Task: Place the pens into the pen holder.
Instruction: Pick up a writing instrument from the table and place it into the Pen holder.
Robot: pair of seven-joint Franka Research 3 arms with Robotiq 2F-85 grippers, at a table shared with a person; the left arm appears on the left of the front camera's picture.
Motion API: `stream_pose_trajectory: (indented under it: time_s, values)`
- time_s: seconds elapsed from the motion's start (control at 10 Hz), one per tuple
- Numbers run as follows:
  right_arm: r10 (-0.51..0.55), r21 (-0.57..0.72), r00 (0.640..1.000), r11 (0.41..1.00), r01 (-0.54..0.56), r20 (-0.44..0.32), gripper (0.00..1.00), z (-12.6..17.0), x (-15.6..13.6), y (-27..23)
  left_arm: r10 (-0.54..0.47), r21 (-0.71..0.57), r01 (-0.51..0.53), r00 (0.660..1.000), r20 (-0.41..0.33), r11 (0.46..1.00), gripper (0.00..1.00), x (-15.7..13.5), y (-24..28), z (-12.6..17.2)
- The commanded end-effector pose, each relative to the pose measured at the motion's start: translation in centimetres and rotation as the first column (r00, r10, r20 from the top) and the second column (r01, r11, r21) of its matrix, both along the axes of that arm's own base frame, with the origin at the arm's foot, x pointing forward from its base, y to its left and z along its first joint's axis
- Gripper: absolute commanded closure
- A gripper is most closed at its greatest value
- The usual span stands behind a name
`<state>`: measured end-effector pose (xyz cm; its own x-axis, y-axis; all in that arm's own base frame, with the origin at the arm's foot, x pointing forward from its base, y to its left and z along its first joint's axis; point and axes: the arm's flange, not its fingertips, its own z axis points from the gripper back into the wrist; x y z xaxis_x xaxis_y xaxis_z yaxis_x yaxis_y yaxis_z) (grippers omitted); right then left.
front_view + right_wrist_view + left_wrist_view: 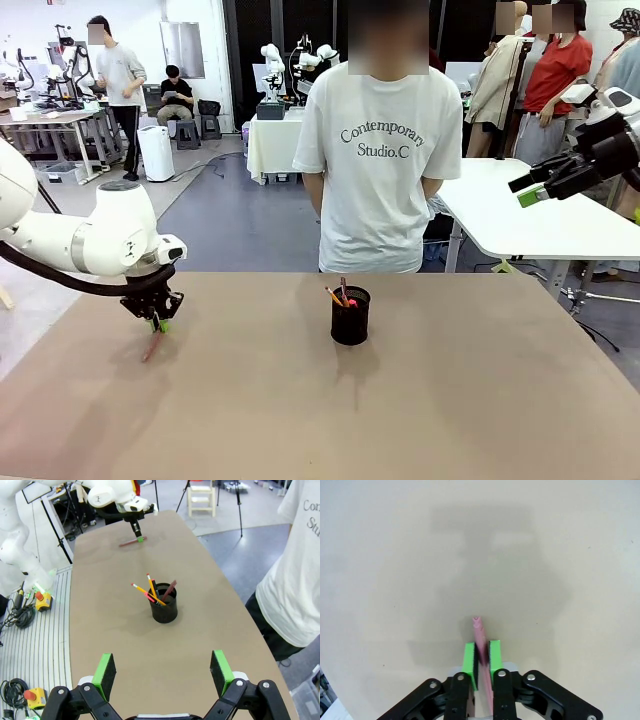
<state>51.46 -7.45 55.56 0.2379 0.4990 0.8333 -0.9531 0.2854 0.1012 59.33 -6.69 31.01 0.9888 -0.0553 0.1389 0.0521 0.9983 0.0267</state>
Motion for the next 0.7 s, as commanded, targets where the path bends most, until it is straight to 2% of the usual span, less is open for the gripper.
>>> stream_pose_trajectory:
  time_s: [0.0, 0.3, 0.4, 0.5, 0.6]
  values:
    - [0.001, -0.010, 1.000, 1.000, -0.001, 0.001, 0.00, 0.4, 0.0, 0.1, -0.008, -0.011, 0.008, 0.999, -0.032, 1.000, 1.00, 0.1, 0.6, -0.6]
    - [0.001, -0.010, 1.000, 1.000, -0.001, 0.001, 0.00, 0.4, 0.0, 0.1, -0.046, -0.029, 0.044, 0.997, -0.059, 0.999, 1.00, -0.2, 0.6, -0.4]
    - [0.001, -0.010, 1.000, 1.000, -0.001, 0.001, 0.00, 0.4, 0.0, 0.1, -0.065, -0.079, 0.061, 0.997, -0.051, 0.995, 1.00, -0.5, 0.6, 0.2]
    - [0.001, -0.010, 1.000, 1.000, -0.001, 0.001, 0.00, 0.4, 0.0, 0.1, -0.164, -0.263, 0.139, 0.984, -0.073, 0.955, 1.00, -0.8, 0.8, 1.1]
    - [0.001, -0.010, 1.000, 1.000, -0.001, 0.001, 0.00, 0.4, 0.0, 0.1, -0.215, -0.361, 0.177, 0.974, -0.068, 0.916, 1.00, -0.9, 1.2, 2.0]
